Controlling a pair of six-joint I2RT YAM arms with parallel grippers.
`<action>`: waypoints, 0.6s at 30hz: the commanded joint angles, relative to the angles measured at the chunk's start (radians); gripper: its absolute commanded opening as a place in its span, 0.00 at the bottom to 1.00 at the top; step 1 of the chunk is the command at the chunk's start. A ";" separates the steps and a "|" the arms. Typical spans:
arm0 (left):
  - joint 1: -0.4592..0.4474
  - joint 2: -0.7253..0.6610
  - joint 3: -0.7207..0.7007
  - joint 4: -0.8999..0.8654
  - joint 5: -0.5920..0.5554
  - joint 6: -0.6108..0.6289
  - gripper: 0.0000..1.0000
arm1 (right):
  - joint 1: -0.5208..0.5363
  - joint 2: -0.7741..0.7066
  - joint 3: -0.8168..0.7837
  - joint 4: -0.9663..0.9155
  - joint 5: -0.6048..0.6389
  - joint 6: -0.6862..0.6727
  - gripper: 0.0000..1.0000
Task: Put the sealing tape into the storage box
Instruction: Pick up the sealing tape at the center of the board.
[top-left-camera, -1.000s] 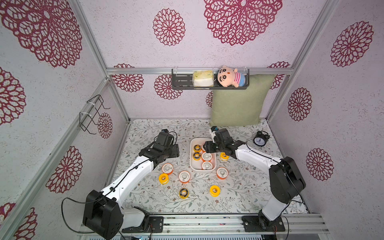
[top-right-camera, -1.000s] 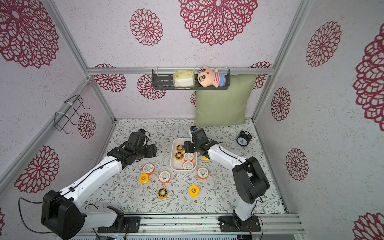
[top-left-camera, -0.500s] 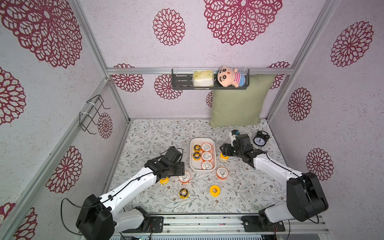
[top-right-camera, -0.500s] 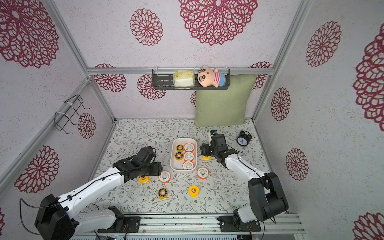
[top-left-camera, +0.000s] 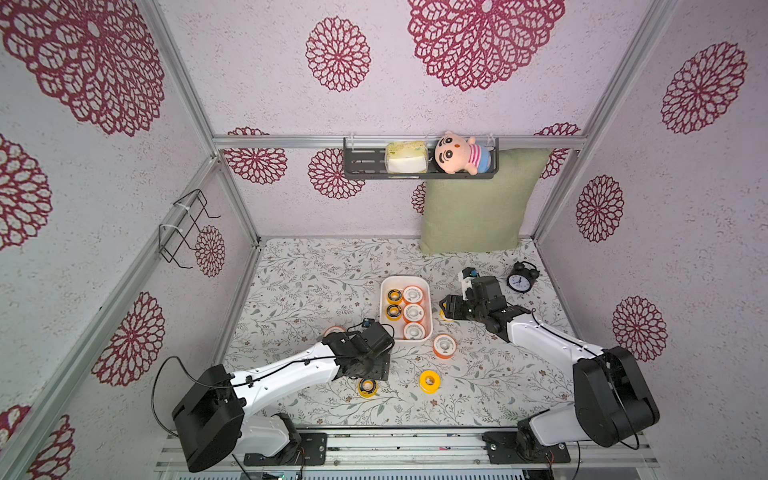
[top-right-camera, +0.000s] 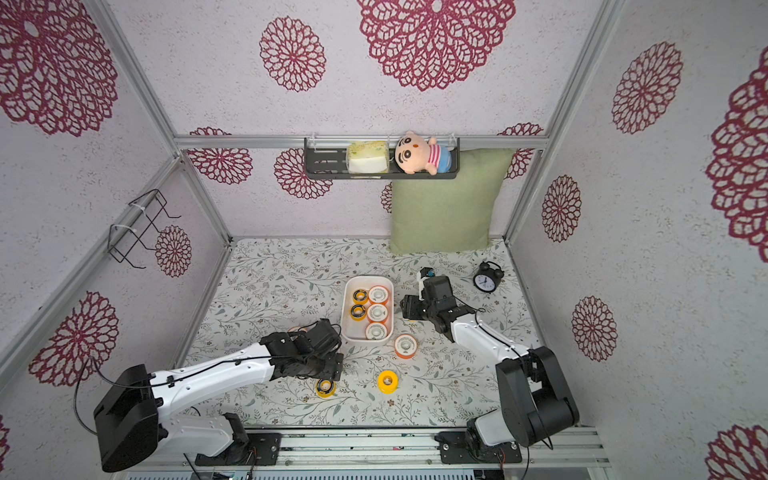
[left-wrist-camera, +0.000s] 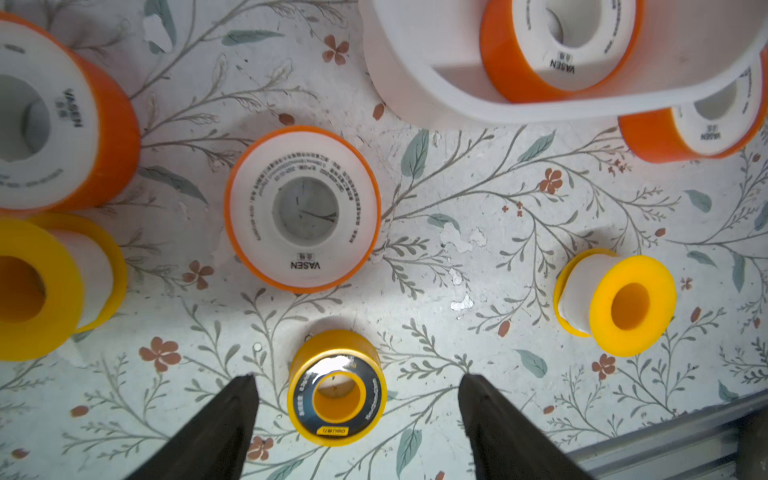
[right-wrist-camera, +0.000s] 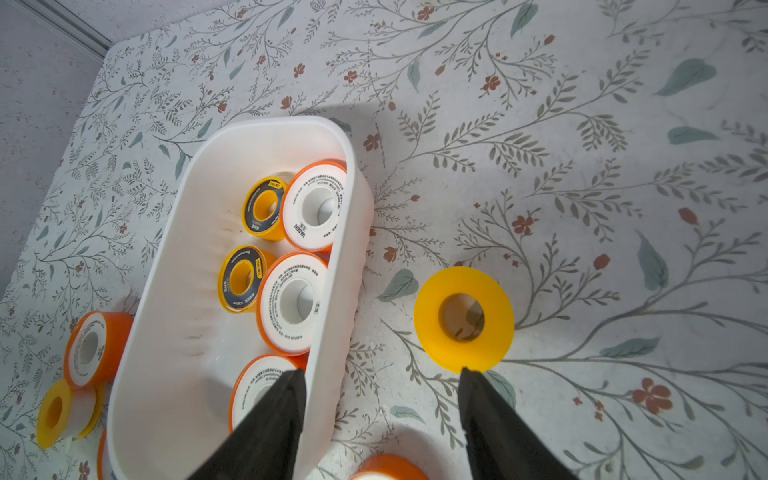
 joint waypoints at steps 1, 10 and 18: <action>-0.041 0.025 -0.003 -0.024 -0.027 -0.016 0.85 | -0.006 -0.036 0.006 0.022 -0.017 0.016 0.65; -0.080 0.066 -0.048 0.011 -0.020 -0.054 0.88 | -0.006 -0.035 0.014 0.020 -0.017 0.018 0.65; -0.080 0.076 -0.098 0.052 0.006 -0.066 0.89 | -0.005 -0.023 0.023 0.020 -0.021 0.020 0.65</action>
